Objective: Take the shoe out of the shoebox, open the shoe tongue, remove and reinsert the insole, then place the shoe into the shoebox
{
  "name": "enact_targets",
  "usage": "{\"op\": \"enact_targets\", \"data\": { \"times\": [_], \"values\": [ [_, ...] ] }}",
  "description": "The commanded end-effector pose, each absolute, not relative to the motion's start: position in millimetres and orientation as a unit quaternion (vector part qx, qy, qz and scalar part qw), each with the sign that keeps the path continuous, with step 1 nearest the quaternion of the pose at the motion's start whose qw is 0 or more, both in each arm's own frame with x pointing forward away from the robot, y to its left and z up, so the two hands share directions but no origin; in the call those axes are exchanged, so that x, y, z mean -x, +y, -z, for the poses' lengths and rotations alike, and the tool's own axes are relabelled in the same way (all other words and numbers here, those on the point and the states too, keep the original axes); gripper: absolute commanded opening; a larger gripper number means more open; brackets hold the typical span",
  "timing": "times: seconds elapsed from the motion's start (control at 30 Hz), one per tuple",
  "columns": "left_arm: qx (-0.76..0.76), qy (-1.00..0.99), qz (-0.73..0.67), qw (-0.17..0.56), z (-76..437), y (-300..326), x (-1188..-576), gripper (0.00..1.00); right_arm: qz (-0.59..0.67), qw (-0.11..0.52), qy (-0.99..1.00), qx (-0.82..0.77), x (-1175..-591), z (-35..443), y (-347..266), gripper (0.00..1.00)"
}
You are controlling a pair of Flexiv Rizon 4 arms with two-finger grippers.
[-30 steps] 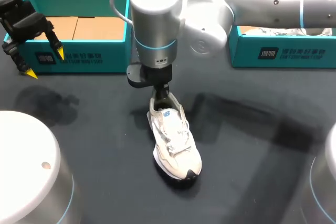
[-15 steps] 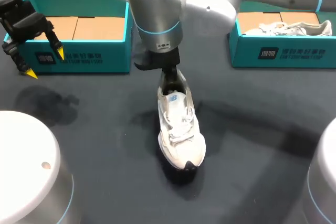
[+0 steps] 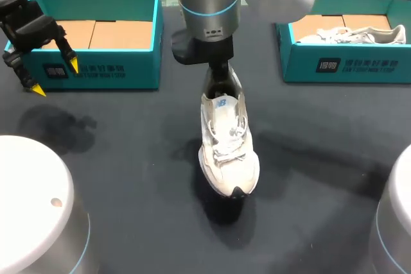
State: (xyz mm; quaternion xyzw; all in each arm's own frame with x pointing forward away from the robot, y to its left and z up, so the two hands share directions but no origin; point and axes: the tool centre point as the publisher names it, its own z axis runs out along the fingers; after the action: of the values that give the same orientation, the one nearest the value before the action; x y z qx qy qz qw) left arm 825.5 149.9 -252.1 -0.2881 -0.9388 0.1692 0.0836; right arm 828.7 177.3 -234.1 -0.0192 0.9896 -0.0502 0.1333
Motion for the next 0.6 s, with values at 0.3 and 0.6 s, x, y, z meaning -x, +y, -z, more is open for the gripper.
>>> {"op": "enact_targets", "data": {
  "times": [0.3, 0.6],
  "values": [
    [0.288, -0.939, -0.168, 0.083, 252, 150, -825, 1.00, 0.094, 0.150, 0.984, -0.002, -884, 187, 138, 0.00],
    [0.288, -0.939, -0.168, 0.083, 252, 150, -825, 1.00, 0.115, 0.178, 0.976, 0.045, -943, 141, 101, 0.00]
  ]
}}
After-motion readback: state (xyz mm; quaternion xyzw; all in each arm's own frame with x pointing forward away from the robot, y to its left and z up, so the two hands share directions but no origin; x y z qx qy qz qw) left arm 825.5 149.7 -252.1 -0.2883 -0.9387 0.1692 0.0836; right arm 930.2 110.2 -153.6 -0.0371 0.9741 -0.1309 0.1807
